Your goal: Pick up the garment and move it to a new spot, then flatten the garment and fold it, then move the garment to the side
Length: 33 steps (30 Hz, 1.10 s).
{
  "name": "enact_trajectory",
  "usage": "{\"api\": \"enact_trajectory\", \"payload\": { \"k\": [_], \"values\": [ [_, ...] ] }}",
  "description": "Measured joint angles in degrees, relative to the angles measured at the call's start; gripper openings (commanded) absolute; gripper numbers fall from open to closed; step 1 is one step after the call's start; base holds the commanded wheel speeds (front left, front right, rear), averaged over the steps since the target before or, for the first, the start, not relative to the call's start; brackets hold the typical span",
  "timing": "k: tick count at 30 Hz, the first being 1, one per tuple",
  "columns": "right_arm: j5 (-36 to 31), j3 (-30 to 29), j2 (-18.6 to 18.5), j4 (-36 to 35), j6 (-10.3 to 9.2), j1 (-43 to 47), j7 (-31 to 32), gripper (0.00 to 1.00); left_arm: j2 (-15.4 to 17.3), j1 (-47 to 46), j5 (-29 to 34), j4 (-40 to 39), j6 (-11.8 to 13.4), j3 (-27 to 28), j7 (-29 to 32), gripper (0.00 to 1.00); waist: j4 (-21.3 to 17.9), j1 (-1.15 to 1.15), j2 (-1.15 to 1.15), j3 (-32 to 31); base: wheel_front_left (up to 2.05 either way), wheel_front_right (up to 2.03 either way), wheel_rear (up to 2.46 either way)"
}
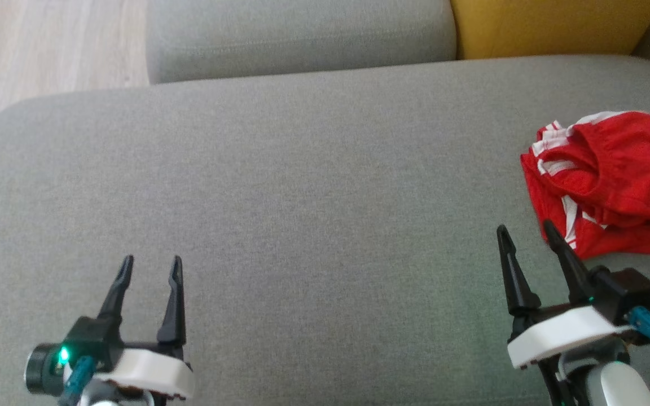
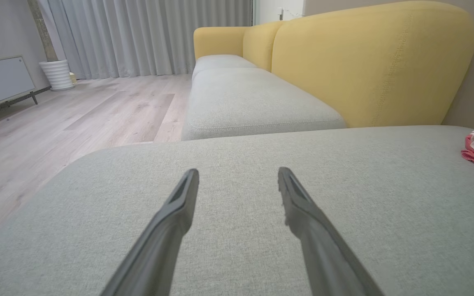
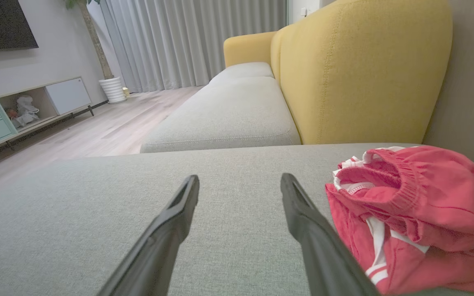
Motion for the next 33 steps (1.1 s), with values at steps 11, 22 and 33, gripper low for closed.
{"api": "enact_trajectory", "payload": {
  "k": [11,22,33],
  "values": [
    [-0.93,-1.08,0.62,-3.30,0.00,3.94,2.01,1.00,0.58,2.97,-0.59,-0.97,0.13,-0.29,0.09,1.00,0.19,0.00,0.00,-2.25,0.00,0.00,0.00],
    [-1.36,-1.46,0.77,-4.08,0.00,4.20,2.83,1.00,0.69,3.43,-1.19,-1.21,0.56,-0.29,0.09,1.00,0.13,0.00,0.00,-2.17,0.00,0.00,0.00],
    [-1.34,-1.42,0.79,-4.16,0.00,4.20,2.90,1.00,0.76,3.43,-1.53,-1.29,0.89,-0.40,0.09,1.00,0.32,0.00,0.00,-1.89,0.00,0.00,0.00]
  ]
}}
